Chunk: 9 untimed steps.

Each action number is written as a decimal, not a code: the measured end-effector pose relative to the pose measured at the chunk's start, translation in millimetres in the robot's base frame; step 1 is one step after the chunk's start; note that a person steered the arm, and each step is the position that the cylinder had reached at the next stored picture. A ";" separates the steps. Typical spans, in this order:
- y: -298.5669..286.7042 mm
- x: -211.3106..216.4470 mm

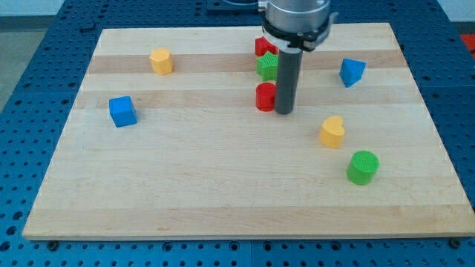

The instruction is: Push the red circle closer to the green star

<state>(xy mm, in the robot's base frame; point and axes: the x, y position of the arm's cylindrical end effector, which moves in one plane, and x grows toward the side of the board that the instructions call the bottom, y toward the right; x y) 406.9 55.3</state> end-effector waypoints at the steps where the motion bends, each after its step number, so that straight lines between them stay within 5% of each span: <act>1: -2.3 2.5; 3: -42.1 25.5; 9: -56.3 -10.1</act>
<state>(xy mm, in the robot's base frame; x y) 396.8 -1.0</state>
